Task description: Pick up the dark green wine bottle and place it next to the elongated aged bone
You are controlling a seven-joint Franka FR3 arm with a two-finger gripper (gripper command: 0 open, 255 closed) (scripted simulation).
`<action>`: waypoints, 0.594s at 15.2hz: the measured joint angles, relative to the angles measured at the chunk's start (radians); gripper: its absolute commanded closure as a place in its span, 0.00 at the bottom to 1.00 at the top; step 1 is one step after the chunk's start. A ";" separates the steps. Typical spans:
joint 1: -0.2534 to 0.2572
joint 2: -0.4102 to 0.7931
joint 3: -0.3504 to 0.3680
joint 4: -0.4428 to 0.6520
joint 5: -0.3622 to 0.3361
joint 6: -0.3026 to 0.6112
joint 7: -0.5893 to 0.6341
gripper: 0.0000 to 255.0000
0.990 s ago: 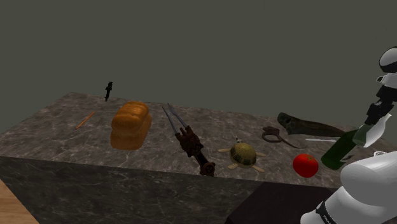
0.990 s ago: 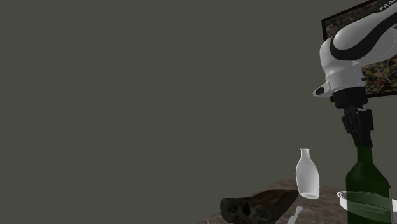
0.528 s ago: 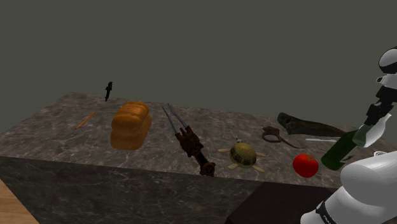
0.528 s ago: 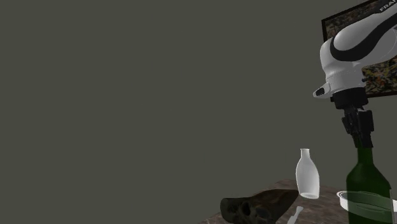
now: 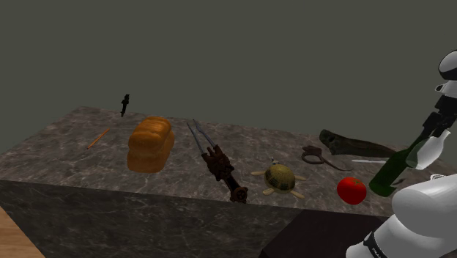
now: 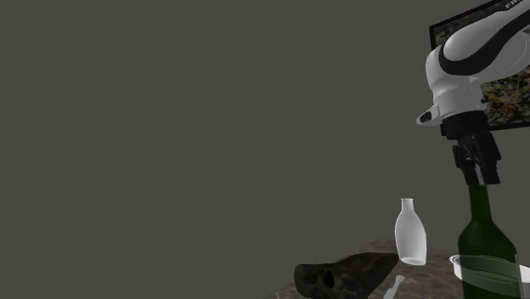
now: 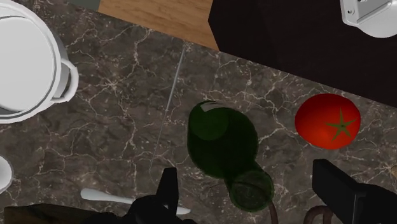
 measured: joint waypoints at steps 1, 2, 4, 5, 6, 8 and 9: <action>0.005 0.007 0.004 0.031 0.008 -0.025 -0.003 0.00; 0.009 0.012 0.008 0.071 0.015 -0.059 -0.010 0.00; 0.009 0.008 0.014 0.086 0.016 -0.079 -0.009 0.00; 0.008 0.006 0.015 0.088 0.016 -0.083 -0.009 0.00; 0.008 0.005 0.016 0.089 0.016 -0.085 -0.009 0.00; 0.008 0.004 0.017 0.089 0.015 -0.086 -0.008 0.00; 0.008 0.004 0.017 0.089 0.016 -0.087 -0.008 0.00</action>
